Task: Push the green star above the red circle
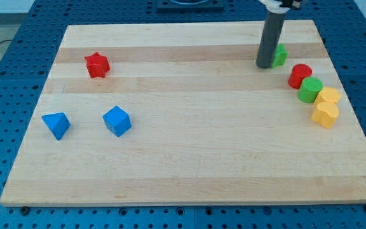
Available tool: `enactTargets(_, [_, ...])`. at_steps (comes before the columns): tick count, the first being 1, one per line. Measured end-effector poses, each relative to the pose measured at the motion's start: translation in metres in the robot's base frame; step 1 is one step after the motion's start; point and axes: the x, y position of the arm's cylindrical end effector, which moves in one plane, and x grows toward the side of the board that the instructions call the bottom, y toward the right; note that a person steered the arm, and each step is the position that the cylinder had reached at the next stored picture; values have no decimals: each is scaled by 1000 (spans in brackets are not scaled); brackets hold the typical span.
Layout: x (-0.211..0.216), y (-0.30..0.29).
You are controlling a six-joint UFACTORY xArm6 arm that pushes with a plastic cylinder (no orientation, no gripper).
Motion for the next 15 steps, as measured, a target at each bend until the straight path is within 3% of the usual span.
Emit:
enactTargets(2, [-25, -53])
enactTargets(5, [-29, 20])
enactTargets(10, [-17, 19])
enactTargets(11, [-31, 19])
enactTargets(13, [-37, 60])
enactTargets(15, [-32, 63])
